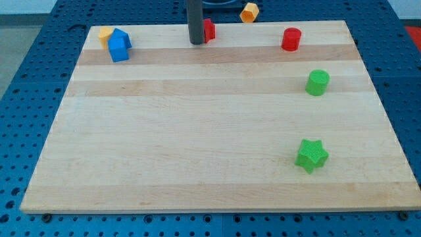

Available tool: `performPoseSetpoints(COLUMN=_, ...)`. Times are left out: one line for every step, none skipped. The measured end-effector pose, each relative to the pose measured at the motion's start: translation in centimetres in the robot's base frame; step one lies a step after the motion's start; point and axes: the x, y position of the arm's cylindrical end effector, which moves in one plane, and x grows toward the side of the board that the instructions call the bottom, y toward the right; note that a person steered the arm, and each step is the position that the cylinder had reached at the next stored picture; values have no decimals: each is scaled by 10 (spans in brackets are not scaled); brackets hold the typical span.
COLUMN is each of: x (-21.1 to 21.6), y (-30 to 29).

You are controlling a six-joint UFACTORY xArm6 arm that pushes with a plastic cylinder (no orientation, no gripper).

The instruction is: Nudge the yellow heart along with blue blocks

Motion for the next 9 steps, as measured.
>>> performPoseSetpoints(x=-10, y=-6)
performPoseSetpoints(x=-9, y=-52)
performPoseSetpoints(x=3, y=-78)
performPoseSetpoints(x=13, y=-81)
performPoseSetpoints(x=50, y=-85)
performPoseSetpoints(x=93, y=-99)
performPoseSetpoints(x=116, y=-160)
performPoseSetpoints(x=92, y=-229)
performPoseSetpoints(x=77, y=-254)
